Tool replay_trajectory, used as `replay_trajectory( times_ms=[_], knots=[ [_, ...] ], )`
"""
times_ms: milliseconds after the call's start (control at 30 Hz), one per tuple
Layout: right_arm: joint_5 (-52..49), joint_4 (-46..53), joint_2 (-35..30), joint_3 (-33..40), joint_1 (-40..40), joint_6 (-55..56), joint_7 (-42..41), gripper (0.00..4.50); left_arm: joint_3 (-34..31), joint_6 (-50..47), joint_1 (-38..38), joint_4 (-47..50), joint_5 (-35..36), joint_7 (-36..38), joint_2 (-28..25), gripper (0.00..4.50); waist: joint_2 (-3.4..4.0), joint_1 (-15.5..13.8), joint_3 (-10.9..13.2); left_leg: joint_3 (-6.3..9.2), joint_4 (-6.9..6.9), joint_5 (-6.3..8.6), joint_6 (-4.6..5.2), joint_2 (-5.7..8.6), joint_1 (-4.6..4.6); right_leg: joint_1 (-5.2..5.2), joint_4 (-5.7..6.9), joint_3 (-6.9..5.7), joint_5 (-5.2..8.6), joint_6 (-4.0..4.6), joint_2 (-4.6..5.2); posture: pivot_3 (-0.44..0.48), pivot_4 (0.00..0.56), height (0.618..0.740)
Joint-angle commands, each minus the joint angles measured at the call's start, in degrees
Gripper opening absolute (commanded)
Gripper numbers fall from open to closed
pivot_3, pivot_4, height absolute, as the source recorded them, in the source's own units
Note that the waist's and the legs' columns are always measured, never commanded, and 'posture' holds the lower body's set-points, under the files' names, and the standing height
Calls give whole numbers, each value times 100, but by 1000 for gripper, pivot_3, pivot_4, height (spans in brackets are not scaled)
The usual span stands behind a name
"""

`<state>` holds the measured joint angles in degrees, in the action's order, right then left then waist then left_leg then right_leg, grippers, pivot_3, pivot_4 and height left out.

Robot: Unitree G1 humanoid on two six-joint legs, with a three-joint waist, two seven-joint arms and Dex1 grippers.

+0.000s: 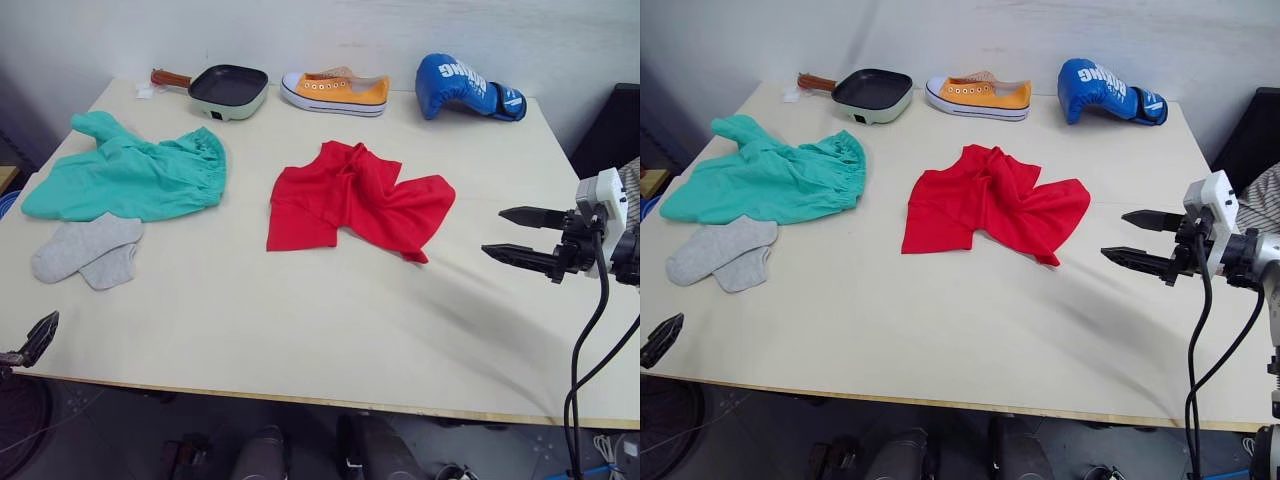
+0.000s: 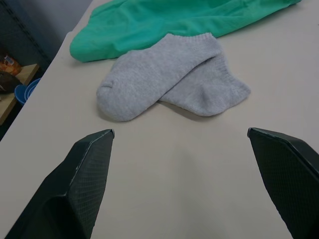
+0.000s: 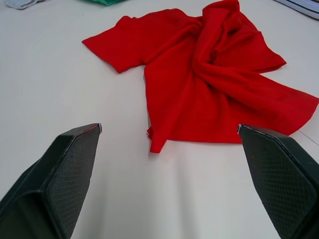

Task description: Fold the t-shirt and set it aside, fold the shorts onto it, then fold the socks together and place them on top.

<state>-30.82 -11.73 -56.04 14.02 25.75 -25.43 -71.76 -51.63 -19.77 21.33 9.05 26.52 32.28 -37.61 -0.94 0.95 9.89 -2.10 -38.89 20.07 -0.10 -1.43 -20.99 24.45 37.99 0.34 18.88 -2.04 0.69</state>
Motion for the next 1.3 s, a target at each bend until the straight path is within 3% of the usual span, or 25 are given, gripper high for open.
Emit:
replay_trajectory(
  times_ms=[33, 567, 600, 633, 733, 933, 1300],
  knots=[
    [-102, 190, -53, 263, -42, -41, 58, 4482, -134, 193, 23, -1, -139, -37, -137, 4500, 0, 15, 0, 0, 0, 0, 0, 0, 0, 0, 0, 0, 0, 0, 0, 0, 150, 740],
    [-165, 369, -45, 268, -87, -191, 235, 4482, -38, 182, 1, 103, -160, -35, -62, 4500, 1, 67, -1, -6, -2, 1, -3, -3, 2, 7, 5, 4, 0, 0, -2, 0, 150, 740],
    [-148, 412, -47, 266, -121, -132, 215, 4482, -29, 184, 0, 107, -161, -37, -64, 4500, -9, 25, -2, -46, -10, -5, -26, -18, 14, 27, 8, 20, 0, 1, -13, 0, 150, 740],
    [-117, 457, -53, 259, -164, -73, 197, 4482, -21, 184, 1, 113, -160, -39, -67, 4500, -27, -34, -6, -190, -19, 3, -60, -78, 38, 70, 43, 73, 7, 14, -37, 0, 150, 740],
    [-78, 541, -60, 264, -247, -21, 212, 4482, 18, 174, -7, 154, -167, -46, -82, 4500, -69, -56, -6, -746, 8, 34, -83, -259, 150, 127, 102, 312, 16, 32, -133, 0, 150, 740],
    [-97, 606, -59, 310, -286, -45, 284, 4482, 82, 145, -40, 205, -198, -47, -106, 4500, -71, 268, -13, -732, 46, 33, -83, -249, 175, 89, 97, 310, 13, 22, -128, 0, 150, 740],
    [-119, 1013, -23, 390, -466, -89, 458, 4482, 479, -89, -368, 464, -35, 120, -347, 4500, -73, 370, -13, -719, 62, 29, -89, -248, 174, 88, 90, 303, 14, 21, -127, 0, 150, 740]
  ],
)
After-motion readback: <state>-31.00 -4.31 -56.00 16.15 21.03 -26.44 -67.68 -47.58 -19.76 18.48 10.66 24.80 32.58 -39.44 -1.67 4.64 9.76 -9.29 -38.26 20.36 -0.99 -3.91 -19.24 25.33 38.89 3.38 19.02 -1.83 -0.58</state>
